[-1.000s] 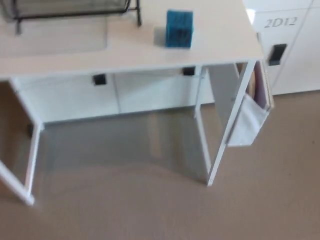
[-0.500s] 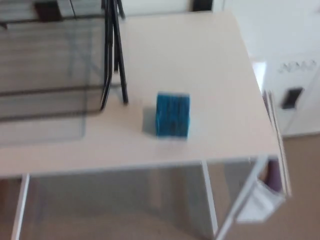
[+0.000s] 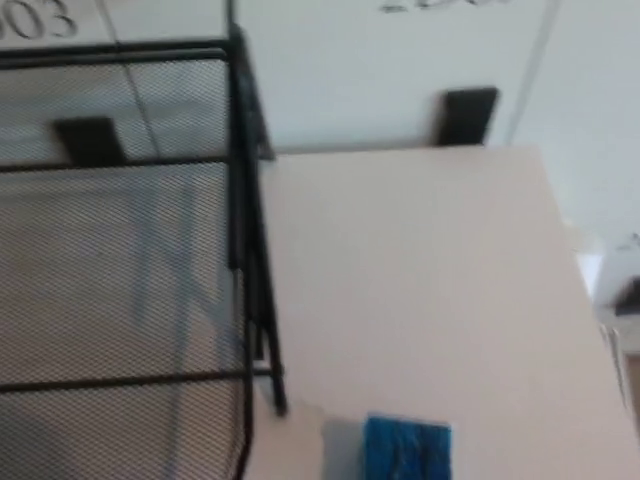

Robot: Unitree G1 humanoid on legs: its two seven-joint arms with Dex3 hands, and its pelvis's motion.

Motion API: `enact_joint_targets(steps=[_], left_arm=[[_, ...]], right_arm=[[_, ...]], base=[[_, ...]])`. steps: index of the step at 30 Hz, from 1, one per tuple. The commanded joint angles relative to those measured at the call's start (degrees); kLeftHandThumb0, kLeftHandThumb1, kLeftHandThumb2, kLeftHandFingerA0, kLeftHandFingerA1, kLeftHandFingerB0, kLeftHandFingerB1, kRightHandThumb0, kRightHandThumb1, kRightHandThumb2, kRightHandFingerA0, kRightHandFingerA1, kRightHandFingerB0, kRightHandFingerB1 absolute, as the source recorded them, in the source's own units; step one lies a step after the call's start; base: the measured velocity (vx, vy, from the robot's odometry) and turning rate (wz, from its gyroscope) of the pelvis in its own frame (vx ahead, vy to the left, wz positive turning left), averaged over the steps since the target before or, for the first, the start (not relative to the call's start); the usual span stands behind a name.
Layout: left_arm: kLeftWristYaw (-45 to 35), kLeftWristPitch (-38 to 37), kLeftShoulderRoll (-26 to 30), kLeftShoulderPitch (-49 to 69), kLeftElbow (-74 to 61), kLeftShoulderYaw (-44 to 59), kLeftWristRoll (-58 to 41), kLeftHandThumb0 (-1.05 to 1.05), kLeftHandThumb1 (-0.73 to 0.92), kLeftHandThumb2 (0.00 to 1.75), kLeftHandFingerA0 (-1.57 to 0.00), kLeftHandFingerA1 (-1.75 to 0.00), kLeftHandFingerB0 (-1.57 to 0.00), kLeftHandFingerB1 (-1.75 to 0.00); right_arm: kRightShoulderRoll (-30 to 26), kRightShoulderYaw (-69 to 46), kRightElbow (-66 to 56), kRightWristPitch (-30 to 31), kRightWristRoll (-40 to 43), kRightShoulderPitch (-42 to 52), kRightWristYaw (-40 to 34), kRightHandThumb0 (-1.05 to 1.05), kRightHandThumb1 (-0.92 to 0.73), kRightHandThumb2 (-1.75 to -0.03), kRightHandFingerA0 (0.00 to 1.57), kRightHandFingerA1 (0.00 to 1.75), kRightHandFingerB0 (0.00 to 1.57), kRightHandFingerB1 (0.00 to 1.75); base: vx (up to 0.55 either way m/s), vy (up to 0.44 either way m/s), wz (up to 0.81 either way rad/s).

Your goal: The robot walks towards a desk on which a file tray is kept in the middle and a cube is kept to its right. The robot lifts the cube using its right hand and places it on the file tray.

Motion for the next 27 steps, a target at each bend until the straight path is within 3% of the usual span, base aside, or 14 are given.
enact_joint_targets(steps=[1, 3, 4, 5, 6, 7, 11, 12, 15, 16, 20, 24, 26, 27], left_arm=[[0.19, -1.70, 1.53, -2.06, -1.13, 0.43, -0.40, -0.53, 0.23, 1.01, -0.45, -0.82, -0.45, -0.78], [0.13, -1.38, 1.51, -2.09, -1.32, 0.71, -0.69, -0.50, 0.24, 1.02, -0.46, -0.84, -0.44, -0.79], [0.74, -0.88, 1.45, -2.34, -1.25, 0.48, -0.37, -0.47, 0.26, 1.01, -0.49, -0.84, -0.46, -0.79], [0.82, -0.69, 1.44, -2.43, -1.14, 0.37, -0.23, -0.47, 0.26, 1.02, -0.48, -0.83, -0.46, -0.78], [0.56, -1.26, 1.58, -2.23, -1.37, 0.04, 0.06, -0.49, 0.26, 1.03, -0.47, -0.83, -0.52, -0.81], [0.06, -2.02, 1.62, -2.07, -1.35, 0.16, -0.10, -0.50, 0.26, 1.05, -0.47, -0.83, -0.55, -0.81], [0.32, -1.54, 1.63, -2.13, -1.49, 0.20, -0.07, -0.50, 0.25, 1.02, -0.49, -0.83, -0.48, -0.78], [0.21, -1.13, 1.70, -2.27, -1.51, 0.21, -0.09, -0.49, 0.25, 1.02, -0.49, -0.84, -0.49, -0.80], [0.32, -1.17, 1.70, -2.11, -1.51, 0.31, -0.24, -0.49, 0.25, 1.03, -0.47, -0.83, -0.48, -0.79], [0.45, -1.18, 1.63, -2.12, -1.31, 0.27, -0.16, -0.50, 0.25, 1.03, -0.44, -0.82, -0.45, -0.78], [0.73, -1.72, 1.68, -1.98, -1.30, 0.38, -0.22, -0.52, 0.23, 1.02, -0.52, -0.86, -0.55, -0.82], [0.22, -1.49, 1.93, -1.96, -1.47, 0.33, -0.24, -0.54, 0.23, 1.04, -0.52, -0.87, -0.52, -0.82], [0.36, -1.72, 1.90, -1.89, -1.43, 0.21, -0.12, -0.54, 0.24, 1.03, -0.50, -0.85, -0.51, -0.81], [0.34, -1.56, 1.90, -1.95, -1.43, 0.18, -0.15, -0.52, 0.24, 1.03, -0.50, -0.85, -0.50, -0.80]], right_arm=[[-0.50, 1.07, 0.20, 2.05, -1.05, 0.92, -2.52, -0.82, -0.55, -0.92, 0.52, 0.66, 0.06, 0.40], [-0.99, 1.24, -0.15, 2.21, -0.64, 0.79, -0.36, -0.80, -0.56, -0.93, 0.50, 0.66, 0.04, 0.35], [-1.39, 2.02, -1.01, -1.02, -1.50, 2.04, -1.70, -0.76, -0.72, -0.63, 0.55, 0.53, 0.08, 0.29], [-1.26, 1.60, -1.03, -0.06, -0.89, 1.80, -1.43, -0.78, -0.57, -0.91, 0.59, 0.67, 0.04, 0.37], [-0.54, 1.57, -0.22, 5.82, -0.83, -0.07, -2.72, -0.84, -0.73, -0.62, 0.77, 1.04, 0.10, 0.36], [-1.08, 3.17, -0.62, 1.12, -2.59, 1.53, -3.48, -0.89, -0.61, -0.92, 0.68, 0.90, 0.04, 0.36], [-0.79, -0.06, -0.20, -0.54, 0.81, 2.10, -0.87, -0.82, -0.56, -0.95, 0.27, 0.54, 0.01, 0.28], [0.05, -4.86, 1.04, 3.59, 5.74, 0.63, 1.73, -0.38, -0.33, -0.93, 0.00, 0.50, 0.04, 0.53], [0.33, -6.58, 1.44, 4.12, 5.60, 0.19, 2.31, -0.67, -0.57, -0.57, 0.35, 0.48, 0.10, 0.37], [0.32, -2.73, 0.90, 1.29, 0.77, 1.21, -2.73, -0.90, -0.57, -0.88, 0.67, 0.65, 0.09, 0.43], [-0.04, -3.00, 0.11, 1.02, 2.67, 1.85, -0.40, -0.81, -0.53, -0.87, 0.36, 0.59, 0.06, 0.43], [-0.36, 0.53, 0.05, 1.77, -0.76, 1.36, -2.04, -0.88, -0.61, -0.95, 0.48, 0.64, 0.06, 0.32], [-0.44, 0.21, -0.44, -0.75, 0.30, 2.51, -2.87, -0.77, -0.71, -0.62, 0.50, 0.52, 0.09, 0.33], [-0.96, 0.55, -0.30, -0.30, 0.46, 2.07, -0.14, -0.78, -0.59, -0.95, 0.44, 0.62, 0.04, 0.31]], base=[[0.43, 0.092, 0.39], [0.08, -0.059, 0.49], [0.01, -0.152, 0.64], [0.04, -0.217, 0.72], [-0.01, -0.219, 0.80], [-0.02, -0.276, 0.69], [0.02, -0.420, 0.55], [0.00, -0.300, 0.21], [0.02, -0.052, 0.14], [0.00, 0.000, 0.00], [0.02, 0.092, -0.02], [-0.07, 0.247, -0.09], [-0.11, 0.321, -0.33], [-0.09, 0.207, -0.05]])
